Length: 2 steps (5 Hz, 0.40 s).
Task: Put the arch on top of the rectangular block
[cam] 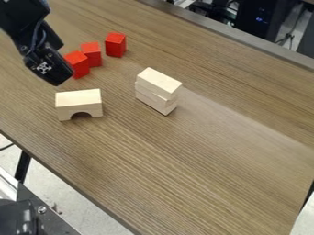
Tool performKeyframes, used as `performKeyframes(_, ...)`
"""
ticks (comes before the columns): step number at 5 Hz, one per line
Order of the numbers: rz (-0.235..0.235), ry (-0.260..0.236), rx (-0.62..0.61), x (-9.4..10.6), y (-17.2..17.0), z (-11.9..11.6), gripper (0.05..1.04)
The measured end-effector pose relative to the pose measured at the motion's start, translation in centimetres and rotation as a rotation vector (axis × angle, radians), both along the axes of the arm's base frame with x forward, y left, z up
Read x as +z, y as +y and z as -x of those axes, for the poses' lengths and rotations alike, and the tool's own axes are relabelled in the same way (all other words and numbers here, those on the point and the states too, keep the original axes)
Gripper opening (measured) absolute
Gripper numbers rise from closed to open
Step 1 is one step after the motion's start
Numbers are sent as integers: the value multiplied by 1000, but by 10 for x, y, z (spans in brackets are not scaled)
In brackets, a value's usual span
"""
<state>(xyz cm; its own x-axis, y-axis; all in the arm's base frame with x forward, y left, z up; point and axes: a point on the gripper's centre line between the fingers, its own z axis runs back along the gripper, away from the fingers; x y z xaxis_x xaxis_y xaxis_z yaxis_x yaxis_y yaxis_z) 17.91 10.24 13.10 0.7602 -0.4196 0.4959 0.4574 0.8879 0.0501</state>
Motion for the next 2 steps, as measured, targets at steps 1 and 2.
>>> performKeyframes(1,12,12,-2,-4,-3,2,999)
performKeyframes(2,-44,20,-22,-18,-6,0,999)
